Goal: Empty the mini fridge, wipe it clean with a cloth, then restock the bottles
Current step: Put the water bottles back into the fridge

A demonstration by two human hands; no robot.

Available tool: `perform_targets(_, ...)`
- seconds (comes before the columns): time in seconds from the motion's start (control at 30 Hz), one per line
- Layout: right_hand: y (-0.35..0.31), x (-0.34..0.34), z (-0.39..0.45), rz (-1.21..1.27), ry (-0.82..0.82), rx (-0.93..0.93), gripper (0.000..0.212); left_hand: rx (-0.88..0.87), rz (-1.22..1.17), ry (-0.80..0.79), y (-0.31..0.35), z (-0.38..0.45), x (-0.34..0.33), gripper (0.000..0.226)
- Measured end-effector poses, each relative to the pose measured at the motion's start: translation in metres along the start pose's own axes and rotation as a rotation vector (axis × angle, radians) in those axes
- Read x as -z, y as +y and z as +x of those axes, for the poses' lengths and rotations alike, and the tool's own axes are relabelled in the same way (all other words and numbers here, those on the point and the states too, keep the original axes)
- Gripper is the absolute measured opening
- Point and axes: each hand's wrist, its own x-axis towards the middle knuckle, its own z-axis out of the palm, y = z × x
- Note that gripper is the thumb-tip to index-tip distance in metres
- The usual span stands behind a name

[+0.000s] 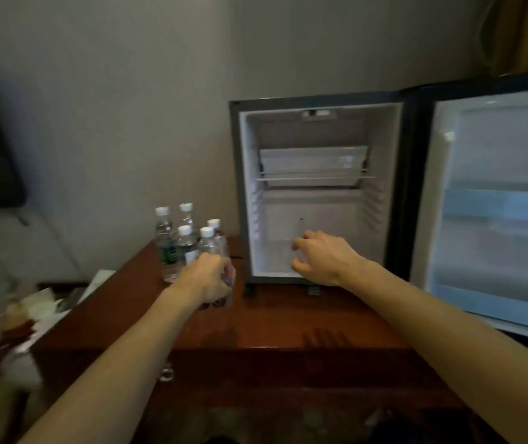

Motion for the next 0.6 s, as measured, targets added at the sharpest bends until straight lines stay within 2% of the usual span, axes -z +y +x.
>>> perform_targets(0.13, -0.051, -0.022, 0.048, 0.091, -0.065, 0.063, 0.041, 0.24, 0.078, 0.037, -0.088, -0.042, 0.022, 0.008)
perform_targets(0.3, -0.11, -0.034, 0.094, 0.165, -0.02, 0.171, 0.036, 0.479, 0.101, 0.094, -0.176, -0.072, 0.034, 0.01)
perform_targets(0.5, -0.141, -0.048, 0.138, 0.224, -0.027, 0.193, 0.036, 0.576, 0.108, 0.169, -0.23, -0.061, 0.006, 0.025)
perform_targets(0.6, -0.142, -0.054, 0.15, 0.224, -0.047, 0.184, 0.035, 0.577, 0.11, 0.128, -0.238, -0.06, -0.026, 0.025)
